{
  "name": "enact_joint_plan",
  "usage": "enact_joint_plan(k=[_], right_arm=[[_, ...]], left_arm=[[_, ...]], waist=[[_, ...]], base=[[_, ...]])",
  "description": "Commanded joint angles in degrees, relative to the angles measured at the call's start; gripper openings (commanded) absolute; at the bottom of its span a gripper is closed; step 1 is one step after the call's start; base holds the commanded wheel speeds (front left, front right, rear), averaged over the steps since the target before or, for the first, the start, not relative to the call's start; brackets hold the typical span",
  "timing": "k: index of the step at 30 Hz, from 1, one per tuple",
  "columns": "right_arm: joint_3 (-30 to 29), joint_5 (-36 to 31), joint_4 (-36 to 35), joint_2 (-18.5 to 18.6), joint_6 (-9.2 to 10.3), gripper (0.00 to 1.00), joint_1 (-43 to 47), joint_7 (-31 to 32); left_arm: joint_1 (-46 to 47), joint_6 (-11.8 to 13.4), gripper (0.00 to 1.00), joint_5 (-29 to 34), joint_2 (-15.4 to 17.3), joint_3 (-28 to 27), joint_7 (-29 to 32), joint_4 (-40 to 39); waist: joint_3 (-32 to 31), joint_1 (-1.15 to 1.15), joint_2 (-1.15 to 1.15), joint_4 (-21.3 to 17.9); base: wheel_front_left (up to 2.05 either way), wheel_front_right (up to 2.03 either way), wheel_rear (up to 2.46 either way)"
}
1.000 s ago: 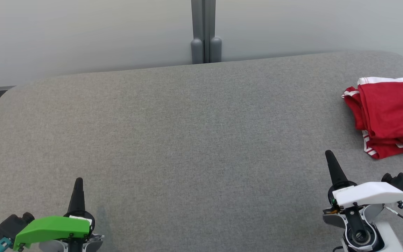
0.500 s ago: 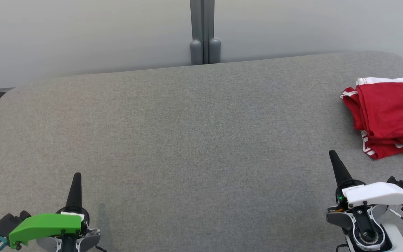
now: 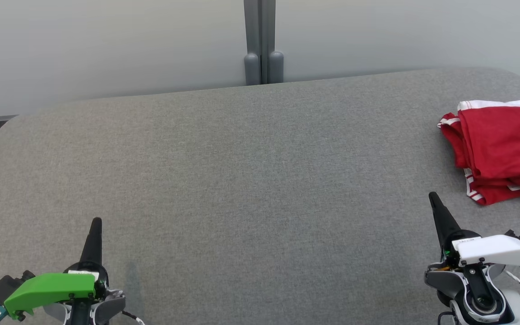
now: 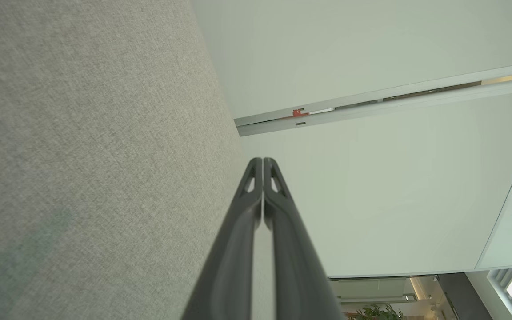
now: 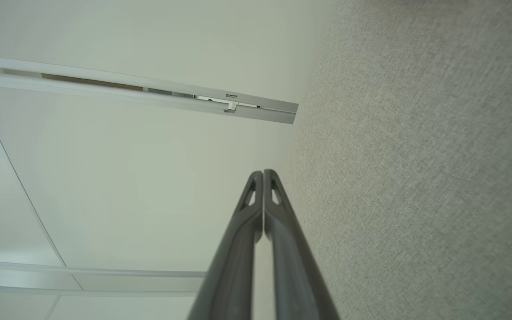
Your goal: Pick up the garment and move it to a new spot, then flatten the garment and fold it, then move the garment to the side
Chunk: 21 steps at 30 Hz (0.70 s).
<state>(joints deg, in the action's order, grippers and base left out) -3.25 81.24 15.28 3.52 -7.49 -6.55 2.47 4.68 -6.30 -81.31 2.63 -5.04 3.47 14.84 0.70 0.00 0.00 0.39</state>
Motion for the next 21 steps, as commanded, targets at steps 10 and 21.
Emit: enact_joint_plan(k=[10, 21], right_arm=[[-1.1, 5.1, -0.9, 0.1, -0.02, 0.0, 0.4, 1.5], [-2.1, 9.3, -1.3, 0.1, -0.01, 0.0, 0.6, 2.8]], left_arm=[[1.5, -0.7, 0.0, -4.6, 0.4, -0.8, 1.4, -0.7], [1.8, -1.1, 0.0, -8.7, 0.4, -1.4, 2.5, -0.8]], waist=[[-0.2, 0.0, 0.0, -0.1], [-0.4, 0.0, 0.0, -0.3]], base=[[0.0, 0.0, 0.0], [0.0, 0.0, 0.0]])
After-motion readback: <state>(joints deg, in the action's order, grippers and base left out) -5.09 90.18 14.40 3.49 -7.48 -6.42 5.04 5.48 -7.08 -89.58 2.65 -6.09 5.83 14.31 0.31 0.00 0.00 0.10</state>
